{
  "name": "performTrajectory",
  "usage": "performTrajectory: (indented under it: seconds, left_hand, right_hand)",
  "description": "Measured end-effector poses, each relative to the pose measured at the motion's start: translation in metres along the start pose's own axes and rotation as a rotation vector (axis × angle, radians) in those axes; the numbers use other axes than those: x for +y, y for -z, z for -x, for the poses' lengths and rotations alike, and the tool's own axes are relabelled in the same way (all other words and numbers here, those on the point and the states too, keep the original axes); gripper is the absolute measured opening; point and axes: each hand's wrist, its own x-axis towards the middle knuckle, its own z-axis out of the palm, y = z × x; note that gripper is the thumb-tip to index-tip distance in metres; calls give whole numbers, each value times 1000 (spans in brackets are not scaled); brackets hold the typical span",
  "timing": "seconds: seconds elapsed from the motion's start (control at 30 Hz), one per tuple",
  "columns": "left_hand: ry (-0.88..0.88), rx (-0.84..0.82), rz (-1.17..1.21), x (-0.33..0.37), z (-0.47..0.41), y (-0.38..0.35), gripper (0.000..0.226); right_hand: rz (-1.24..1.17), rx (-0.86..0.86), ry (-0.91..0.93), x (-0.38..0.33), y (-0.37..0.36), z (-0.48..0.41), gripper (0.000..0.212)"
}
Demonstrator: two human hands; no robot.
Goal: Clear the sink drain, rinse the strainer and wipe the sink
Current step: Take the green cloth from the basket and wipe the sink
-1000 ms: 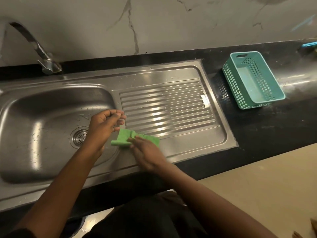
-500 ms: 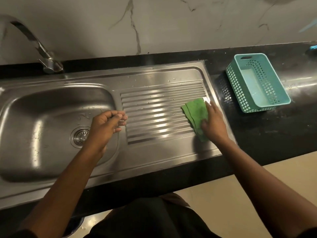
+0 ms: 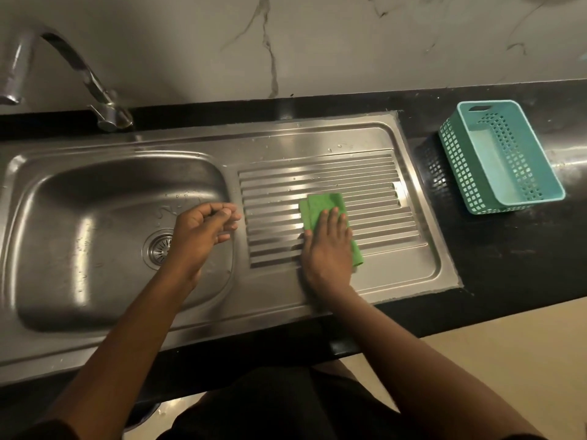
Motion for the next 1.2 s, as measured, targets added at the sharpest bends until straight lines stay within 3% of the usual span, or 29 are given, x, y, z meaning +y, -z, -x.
performTrajectory:
  seconds: [0.2,0.37,0.43,0.6,0.77,0.87,0.93,1.07,1.2]
  left_hand:
    - [3,28,-1,1,4,2,17]
    - [3,35,0,0,5,4,17]
    - [7,36,-4,0,4,4,17]
    - [6,27,-4,-2,2,5,16]
    - [14,22,14,-1,1,6,17]
    - [14,27,16,0,1,8,17]
    - [16,25,9,2,1,10,17]
    - [11,23,3,5,1,15,17]
    - [9,28,3,7,1,17,17]
  right_hand:
    - [18,-196,346,-94,-38,38,76]
    - [135,-207,696,-52,-18,13,69]
    - [162,-181,758,-24,-6,-4,70]
    - [179,-72,481,62,39,-32,63]
    - [301,-73,317,118,84,-49,64]
    - [310,13,130,130,103,-65,38]
    - [204,76,19,127,104,-72,26]
    - [64,121,-107,88,69,-78,42]
    - [22,87,18,19,24,-48,58]
